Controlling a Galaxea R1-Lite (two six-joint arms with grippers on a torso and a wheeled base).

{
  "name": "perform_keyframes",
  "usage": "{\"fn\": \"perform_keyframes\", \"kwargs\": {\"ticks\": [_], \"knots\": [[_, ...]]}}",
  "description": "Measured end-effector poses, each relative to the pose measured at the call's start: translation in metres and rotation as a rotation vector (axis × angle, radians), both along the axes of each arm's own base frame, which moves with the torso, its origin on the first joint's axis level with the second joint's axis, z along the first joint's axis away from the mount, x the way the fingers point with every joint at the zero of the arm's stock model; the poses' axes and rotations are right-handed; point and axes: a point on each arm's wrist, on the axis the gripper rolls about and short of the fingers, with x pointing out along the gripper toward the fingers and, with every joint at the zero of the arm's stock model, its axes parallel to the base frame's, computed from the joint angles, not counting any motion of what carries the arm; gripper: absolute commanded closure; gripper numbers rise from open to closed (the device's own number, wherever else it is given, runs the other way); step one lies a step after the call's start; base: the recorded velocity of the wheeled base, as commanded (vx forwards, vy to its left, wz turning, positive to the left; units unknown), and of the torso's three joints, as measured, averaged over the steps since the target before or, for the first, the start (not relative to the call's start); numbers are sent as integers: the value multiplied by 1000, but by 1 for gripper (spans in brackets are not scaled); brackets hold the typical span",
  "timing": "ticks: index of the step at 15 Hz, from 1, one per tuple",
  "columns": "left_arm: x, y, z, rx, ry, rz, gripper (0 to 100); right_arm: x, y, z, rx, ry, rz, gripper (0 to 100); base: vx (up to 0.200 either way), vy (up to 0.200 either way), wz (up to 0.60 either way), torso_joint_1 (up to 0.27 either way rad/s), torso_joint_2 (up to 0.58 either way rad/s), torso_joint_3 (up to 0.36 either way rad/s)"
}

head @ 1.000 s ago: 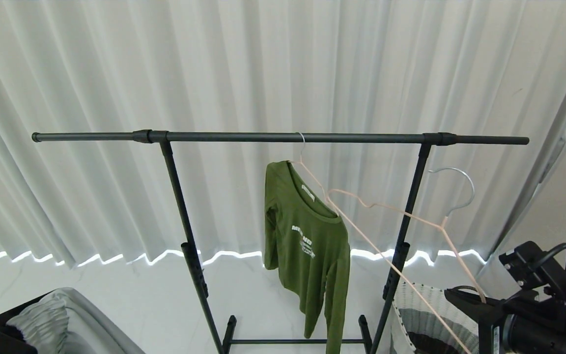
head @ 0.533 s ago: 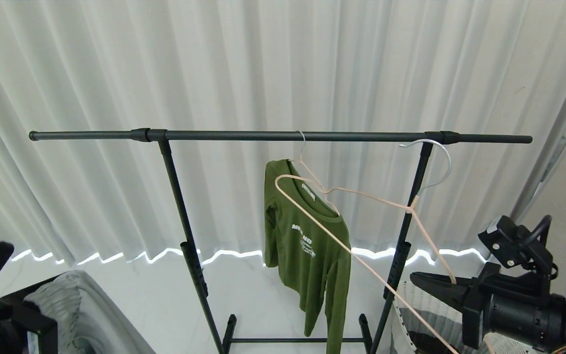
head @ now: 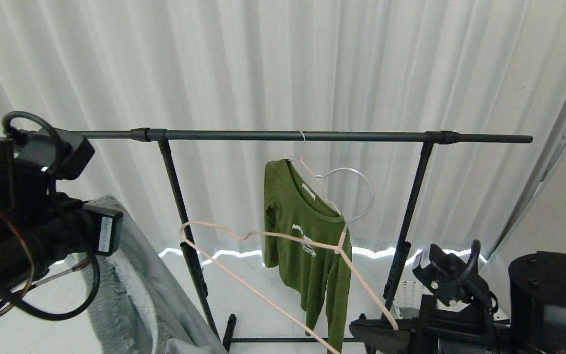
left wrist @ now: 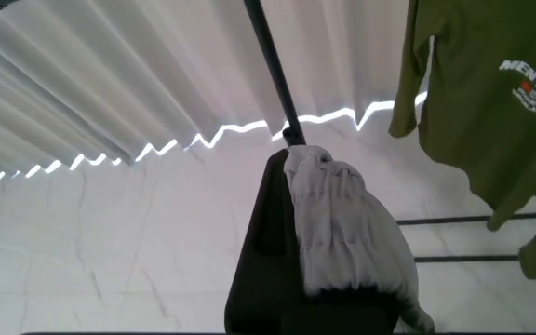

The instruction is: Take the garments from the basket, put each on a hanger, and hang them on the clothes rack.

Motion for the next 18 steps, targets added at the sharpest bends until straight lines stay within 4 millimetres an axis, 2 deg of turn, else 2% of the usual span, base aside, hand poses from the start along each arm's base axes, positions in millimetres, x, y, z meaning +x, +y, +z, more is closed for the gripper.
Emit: {"fn": "perform_keyframes", "kwargs": {"ticks": [4,7,13,18], "knots": [[36,-7,9,-9,-3,36,100,-11,13,-1,3,30,54,100,0,0,0,0,0,0],[57,-11,15,-45,-27,103,100,-9,23,0,14,44,59,100,0,0,0,0,0,0],[70,-20,24,-84,-60,98,100,20,51,14,76,101,-13,100,0,0,0,0,0,0],[77,-36,32,-157,-94,74,100,37,62,26,133,97,-109,100,0,0,0,0,0,0]]}}
